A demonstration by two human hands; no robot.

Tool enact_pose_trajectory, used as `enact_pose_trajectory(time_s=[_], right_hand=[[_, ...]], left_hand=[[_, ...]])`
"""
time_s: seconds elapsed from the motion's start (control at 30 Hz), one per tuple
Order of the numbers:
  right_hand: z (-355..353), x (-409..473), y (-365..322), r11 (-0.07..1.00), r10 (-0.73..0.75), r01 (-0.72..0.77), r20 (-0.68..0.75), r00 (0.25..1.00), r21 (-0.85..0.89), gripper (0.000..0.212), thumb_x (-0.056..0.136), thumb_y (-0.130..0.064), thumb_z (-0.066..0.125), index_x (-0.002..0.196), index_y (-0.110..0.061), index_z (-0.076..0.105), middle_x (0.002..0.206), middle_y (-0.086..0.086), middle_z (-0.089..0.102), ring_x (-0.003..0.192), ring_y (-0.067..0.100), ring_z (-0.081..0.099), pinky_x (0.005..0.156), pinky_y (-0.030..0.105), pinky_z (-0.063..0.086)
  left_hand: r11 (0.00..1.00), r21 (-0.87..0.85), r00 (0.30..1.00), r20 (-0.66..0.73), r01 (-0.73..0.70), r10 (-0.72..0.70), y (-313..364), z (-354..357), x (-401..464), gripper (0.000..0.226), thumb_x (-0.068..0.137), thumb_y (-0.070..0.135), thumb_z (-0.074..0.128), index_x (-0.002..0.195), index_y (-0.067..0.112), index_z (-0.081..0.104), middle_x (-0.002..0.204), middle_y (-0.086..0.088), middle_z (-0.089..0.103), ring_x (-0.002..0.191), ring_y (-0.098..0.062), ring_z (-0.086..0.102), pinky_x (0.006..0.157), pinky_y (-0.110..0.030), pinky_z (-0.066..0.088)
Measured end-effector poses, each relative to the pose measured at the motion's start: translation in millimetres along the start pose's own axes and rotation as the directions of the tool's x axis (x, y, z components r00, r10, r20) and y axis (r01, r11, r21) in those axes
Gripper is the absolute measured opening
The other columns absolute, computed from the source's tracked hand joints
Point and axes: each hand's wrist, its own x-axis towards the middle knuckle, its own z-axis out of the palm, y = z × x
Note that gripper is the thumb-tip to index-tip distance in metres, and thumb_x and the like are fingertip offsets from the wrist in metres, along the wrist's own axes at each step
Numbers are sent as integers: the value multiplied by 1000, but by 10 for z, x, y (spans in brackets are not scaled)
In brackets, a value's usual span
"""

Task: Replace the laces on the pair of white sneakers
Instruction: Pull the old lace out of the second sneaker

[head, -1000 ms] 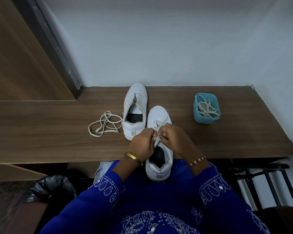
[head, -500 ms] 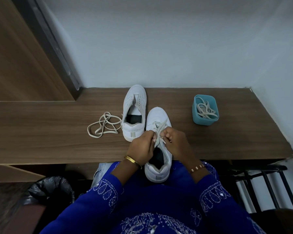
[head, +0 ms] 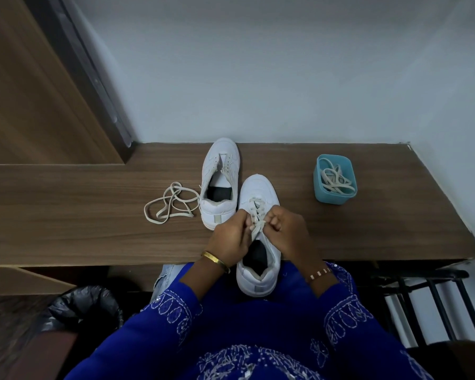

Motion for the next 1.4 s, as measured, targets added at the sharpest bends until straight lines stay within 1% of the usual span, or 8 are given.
enact_pose_trajectory(time_s=[0.23, 0.43, 0.8, 0.9, 1.0, 1.23, 1.33, 1.4], right_hand=[[-1, -9, 32, 999, -42, 42, 28, 999, 1, 5, 80, 2, 59, 82, -2, 62, 61, -15, 49, 57, 0, 51, 59, 5, 36], [72, -4, 39, 975, 186, -180, -35, 982, 131, 23, 77, 6, 58, 69, -17, 57, 62, -4, 53, 60, 15, 55, 62, 27, 50], [8, 13, 20, 1000, 3, -2, 72, 997, -8, 7, 80, -1, 61, 80, -8, 60, 60, -13, 49, 60, -3, 53, 56, 5, 37], [61, 37, 50, 971, 201, -206, 54, 978, 121, 21, 80, 0, 57, 71, -19, 55, 66, 0, 61, 66, 14, 62, 67, 27, 51], [51, 57, 60, 937, 266, -278, 85, 960, 209, 34, 80, 5, 51, 66, -26, 51, 62, 0, 58, 68, 25, 64, 69, 37, 54], [45, 75, 43, 994, -88, 98, 199, 976, -41, 3, 89, -14, 56, 87, -12, 55, 70, -10, 44, 63, 15, 48, 62, 32, 40], [97, 83, 79, 1000, 19, -16, 143, 989, -21, 10, 93, -14, 50, 84, -15, 47, 68, -11, 45, 60, 8, 45, 58, 27, 37], [74, 128, 70, 944, 237, -262, 139, 961, 199, 11, 95, -14, 46, 85, -12, 46, 69, -1, 51, 60, 13, 50, 59, 29, 46]], left_hand=[[996, 54, 997, -5, -76, 77, 13, 31, 50, 14, 90, 15, 50, 99, 6, 57, 84, -8, 63, 76, -27, 59, 59, -26, 30], [997, -2, 997, 7, -75, 75, -3, 24, 17, 27, 85, 26, 36, 91, 5, 51, 77, -2, 55, 69, -24, 53, 58, -26, 28], [994, 16, 994, -21, -111, 111, 3, 15, 73, 37, 86, 33, 35, 97, 5, 57, 83, -8, 64, 75, -27, 59, 56, -24, 24], [994, -5, 993, -37, -108, 108, 13, 26, 68, 53, 86, 44, 24, 92, 2, 56, 80, -11, 63, 72, -28, 58, 57, -26, 26], [997, -61, 997, -50, -57, 54, -29, 38, 17, 60, 82, 50, 19, 88, 2, 55, 72, -6, 58, 65, -24, 53, 56, -26, 24], [957, -278, 996, 42, 82, -73, -88, 81, 33, 43, 84, 41, 31, 85, 5, 54, 75, 10, 42, 68, -4, 43, 63, -22, 29], [846, -473, 968, 166, 245, -188, -72, 75, 73, 18, 84, 26, 40, 75, 16, 52, 79, 5, 44, 74, -5, 45, 72, -20, 35], [721, -597, 936, 210, 352, -283, -27, 51, 83, 19, 88, 11, 45, 72, 17, 52, 80, 2, 45, 74, -8, 46, 70, -16, 38]])
